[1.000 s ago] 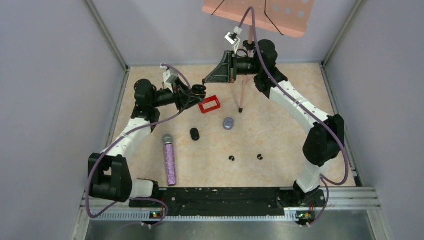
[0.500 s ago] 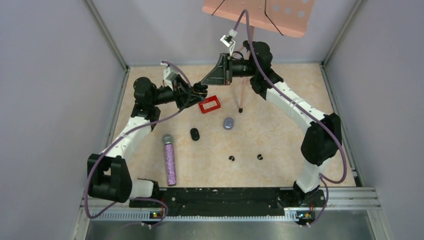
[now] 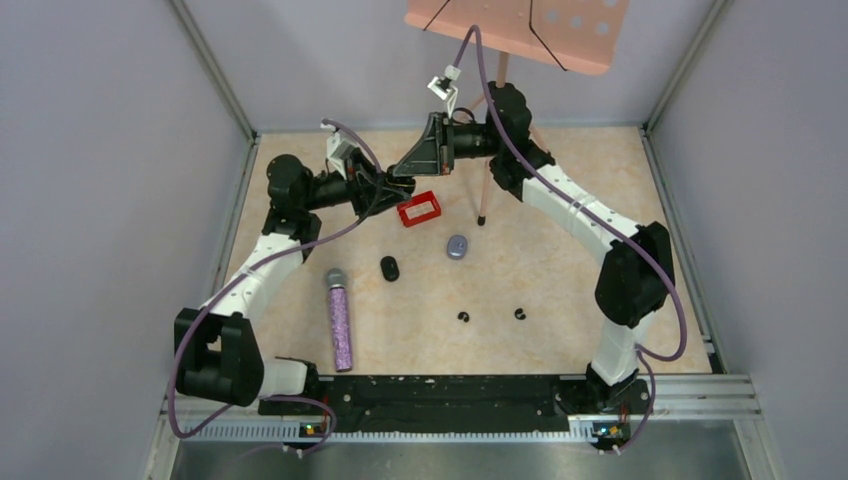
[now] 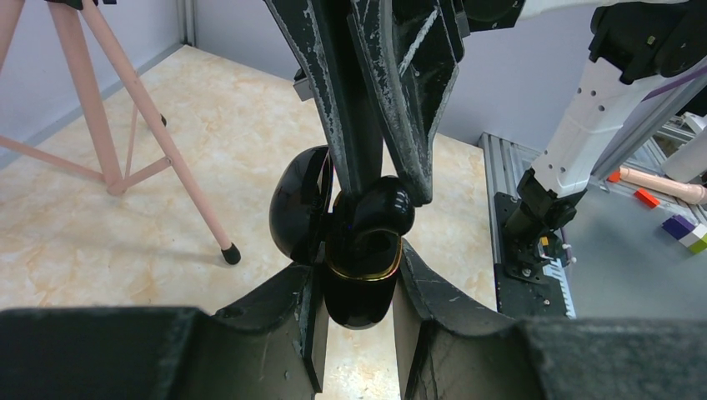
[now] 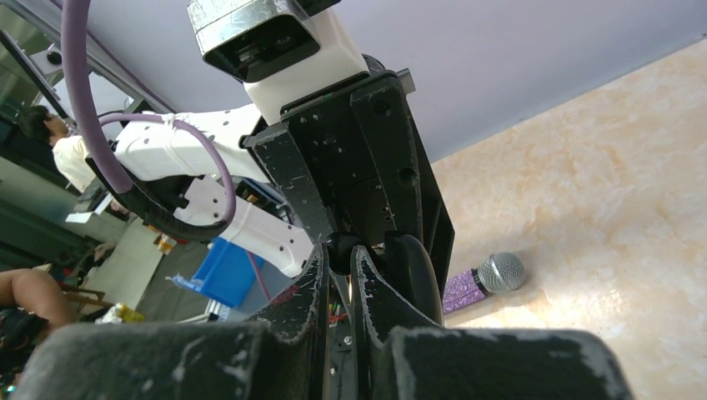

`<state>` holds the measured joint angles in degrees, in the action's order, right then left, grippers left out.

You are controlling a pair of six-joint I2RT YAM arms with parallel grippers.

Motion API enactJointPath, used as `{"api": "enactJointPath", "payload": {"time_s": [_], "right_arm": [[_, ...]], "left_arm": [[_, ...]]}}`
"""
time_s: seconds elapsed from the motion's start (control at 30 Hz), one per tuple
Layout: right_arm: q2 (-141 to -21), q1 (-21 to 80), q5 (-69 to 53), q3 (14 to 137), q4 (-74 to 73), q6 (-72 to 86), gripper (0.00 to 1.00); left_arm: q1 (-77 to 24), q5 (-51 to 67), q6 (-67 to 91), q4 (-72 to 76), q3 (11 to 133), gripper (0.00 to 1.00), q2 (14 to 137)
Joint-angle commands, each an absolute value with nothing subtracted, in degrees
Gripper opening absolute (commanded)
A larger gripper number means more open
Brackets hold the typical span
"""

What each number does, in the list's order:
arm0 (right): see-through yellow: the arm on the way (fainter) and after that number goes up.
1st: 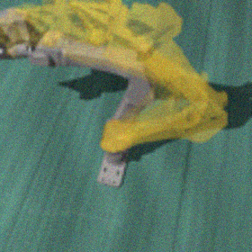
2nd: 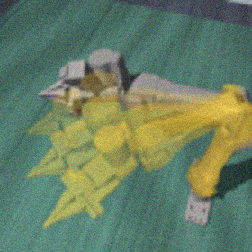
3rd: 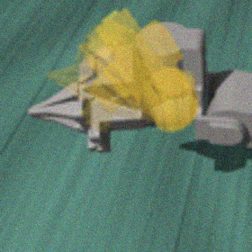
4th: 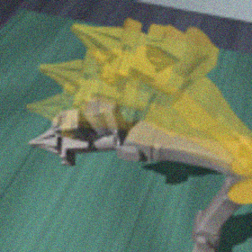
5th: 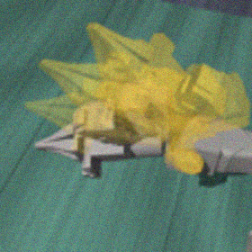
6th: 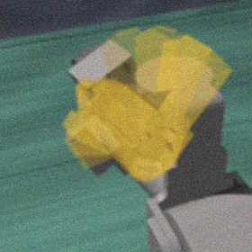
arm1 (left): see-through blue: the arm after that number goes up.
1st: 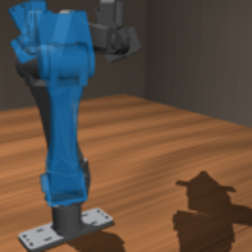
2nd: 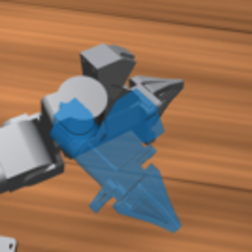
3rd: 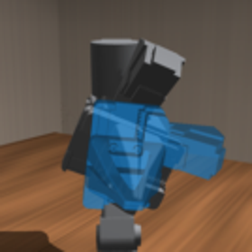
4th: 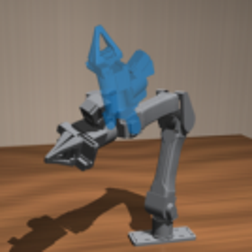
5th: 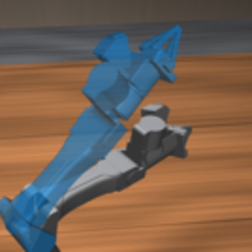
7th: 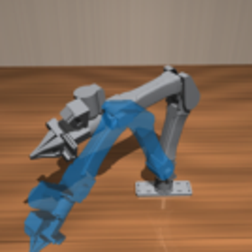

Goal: Insert the wireless bluetooth earbuds into the charging case

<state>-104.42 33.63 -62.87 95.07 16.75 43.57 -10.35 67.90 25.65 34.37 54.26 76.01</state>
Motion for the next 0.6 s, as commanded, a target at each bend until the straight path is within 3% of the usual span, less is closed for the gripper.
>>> {"api": "enactJointPath", "payload": {"time_s": [0.0, 0.37, 0.57], "right_arm": [[-104.9, 34.1, -62.7, 98.12, 18.61, 42.81, 0.0], [-104.81, 32.83, -61.78, 97.61, 14.98, 40.48, 0.0], [-104.28, 32.61, -60.97, 97.35, 13.18, 38.93, 0.1]], "left_arm": [[-10.63, 67.45, 26.37, 38.08, 57.46, 0.0, 73.63], [-9.98, 67.59, 26.28, 37.97, 58.36, 0.0, 73.87], [-9.84, 67.5, 26.28, 37.71, 57.95, 0.0, 73.67]]}}
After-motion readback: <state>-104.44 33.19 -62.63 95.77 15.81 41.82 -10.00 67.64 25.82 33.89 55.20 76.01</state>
